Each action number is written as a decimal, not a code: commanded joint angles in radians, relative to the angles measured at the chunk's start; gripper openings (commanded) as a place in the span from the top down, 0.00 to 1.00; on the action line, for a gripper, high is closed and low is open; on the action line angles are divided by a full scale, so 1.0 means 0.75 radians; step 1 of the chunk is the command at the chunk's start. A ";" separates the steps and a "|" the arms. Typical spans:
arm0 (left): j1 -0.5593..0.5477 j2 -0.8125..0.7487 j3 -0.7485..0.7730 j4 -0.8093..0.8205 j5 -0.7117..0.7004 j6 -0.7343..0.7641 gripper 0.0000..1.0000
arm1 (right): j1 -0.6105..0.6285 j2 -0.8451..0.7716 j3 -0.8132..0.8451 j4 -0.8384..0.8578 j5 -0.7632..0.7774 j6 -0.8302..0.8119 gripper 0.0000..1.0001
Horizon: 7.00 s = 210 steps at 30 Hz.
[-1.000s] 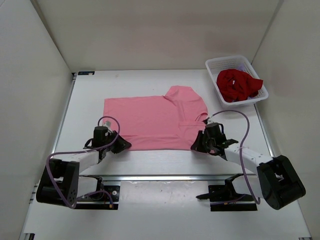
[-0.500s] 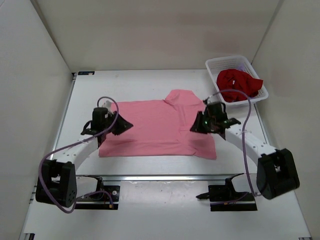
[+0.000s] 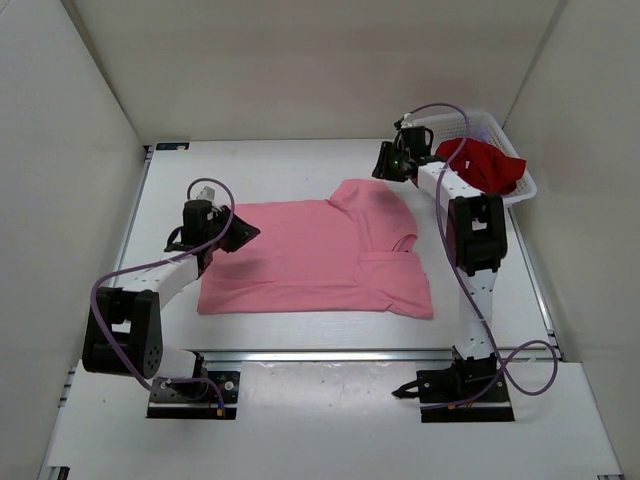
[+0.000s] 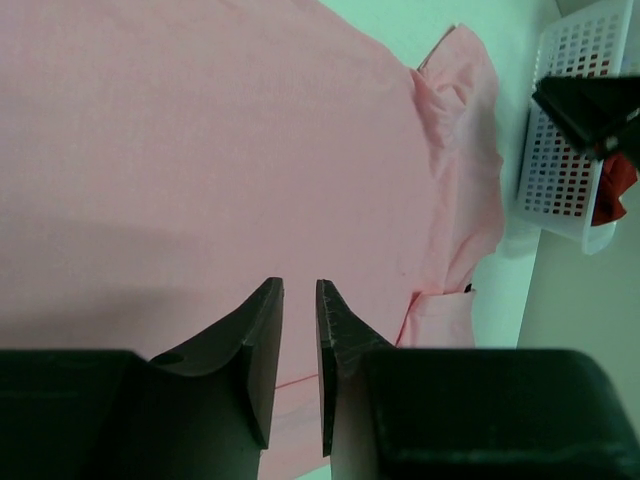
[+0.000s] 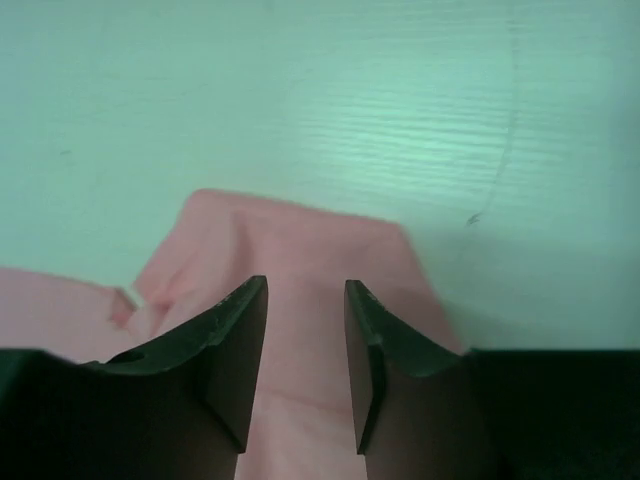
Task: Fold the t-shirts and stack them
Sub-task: Grap the side of the flattened tshirt furthest away from the robot with both arms
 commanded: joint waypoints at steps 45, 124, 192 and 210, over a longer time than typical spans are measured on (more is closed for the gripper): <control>0.004 -0.070 -0.083 0.122 0.037 -0.001 0.69 | 0.015 0.565 1.074 -0.822 0.105 -0.249 0.48; -0.056 -0.102 -0.116 0.198 0.088 -0.073 0.69 | 0.204 0.110 0.453 -0.899 0.393 -0.179 0.58; 0.108 -0.012 0.072 0.102 0.019 -0.036 0.70 | 0.335 -0.447 -0.433 -0.172 0.127 -0.053 0.61; 0.110 0.057 0.175 0.067 -0.100 0.011 0.69 | 0.261 -0.682 -0.944 0.147 0.025 0.201 0.64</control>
